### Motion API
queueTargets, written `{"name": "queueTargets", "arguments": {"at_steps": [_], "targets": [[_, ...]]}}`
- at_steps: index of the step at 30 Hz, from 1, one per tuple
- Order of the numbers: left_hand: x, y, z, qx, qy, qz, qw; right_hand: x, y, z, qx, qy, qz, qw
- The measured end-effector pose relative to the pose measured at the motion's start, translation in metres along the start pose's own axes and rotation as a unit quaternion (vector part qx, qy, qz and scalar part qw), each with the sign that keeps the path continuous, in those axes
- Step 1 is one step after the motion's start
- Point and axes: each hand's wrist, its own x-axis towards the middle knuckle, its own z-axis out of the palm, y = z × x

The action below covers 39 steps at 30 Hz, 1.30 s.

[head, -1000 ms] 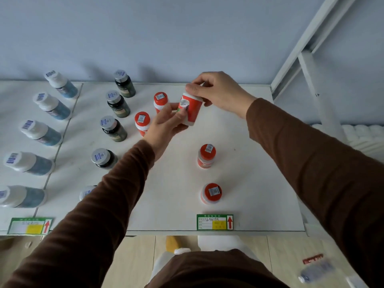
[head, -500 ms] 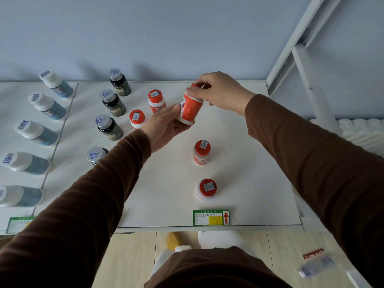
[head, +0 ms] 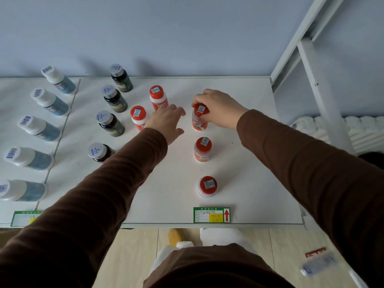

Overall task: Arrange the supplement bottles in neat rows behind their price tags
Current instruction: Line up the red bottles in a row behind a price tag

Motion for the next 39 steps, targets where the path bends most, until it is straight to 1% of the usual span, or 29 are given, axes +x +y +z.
{"name": "queueTargets", "arguments": {"at_steps": [5, 8, 10, 13, 15, 18, 20, 23, 25, 27, 31, 34, 37, 39], "targets": [[-0.001, -0.002, 0.006, 0.013, 0.011, -0.009, 1.000, 0.001, 0.002, 0.005, -0.013, -0.011, -0.001, 1.000], [-0.005, -0.004, 0.008, 0.001, 0.021, -0.021, 1.000, 0.003, 0.000, 0.001, -0.022, -0.039, -0.001, 0.999], [-0.011, -0.007, 0.010, -0.014, 0.035, -0.031, 0.999, 0.005, -0.005, -0.005, -0.037, -0.033, -0.006, 0.999], [-0.027, -0.017, 0.013, -0.041, 0.068, -0.048, 0.996, 0.016, -0.024, -0.016, -0.036, 0.037, -0.045, 0.998], [-0.041, -0.027, 0.016, -0.057, 0.088, -0.059, 0.993, 0.027, -0.044, -0.019, -0.009, 0.061, -0.078, 0.995], [-0.063, -0.044, 0.022, -0.067, 0.109, -0.092, 0.987, 0.045, -0.074, -0.014, 0.008, 0.049, -0.119, 0.992], [-0.073, -0.053, 0.029, -0.081, 0.112, -0.133, 0.981, 0.056, -0.091, -0.007, 0.007, 0.020, -0.136, 0.990], [-0.072, -0.062, 0.037, -0.143, 0.138, -0.220, 0.955, 0.072, -0.107, 0.004, -0.012, -0.052, -0.152, 0.987], [-0.064, -0.066, 0.041, -0.175, 0.157, -0.253, 0.939, 0.081, -0.114, 0.011, -0.047, -0.090, -0.162, 0.982], [-0.052, -0.067, 0.045, -0.211, 0.155, -0.265, 0.928, 0.087, -0.119, 0.018, -0.075, -0.102, -0.176, 0.976], [-0.033, -0.067, 0.048, -0.318, 0.166, -0.307, 0.882, 0.092, -0.122, 0.029, -0.067, -0.089, -0.171, 0.979], [-0.033, -0.067, 0.049, -0.416, 0.204, -0.287, 0.838, 0.090, -0.115, 0.025, -0.001, -0.092, -0.147, 0.985], [-0.044, -0.068, 0.043, -0.474, 0.241, -0.208, 0.821, 0.086, -0.102, 0.006, 0.071, -0.071, -0.120, 0.988], [-0.048, -0.067, 0.032, -0.513, 0.244, -0.159, 0.808, 0.081, -0.095, -0.011, 0.138, -0.065, -0.098, 0.983]]}}
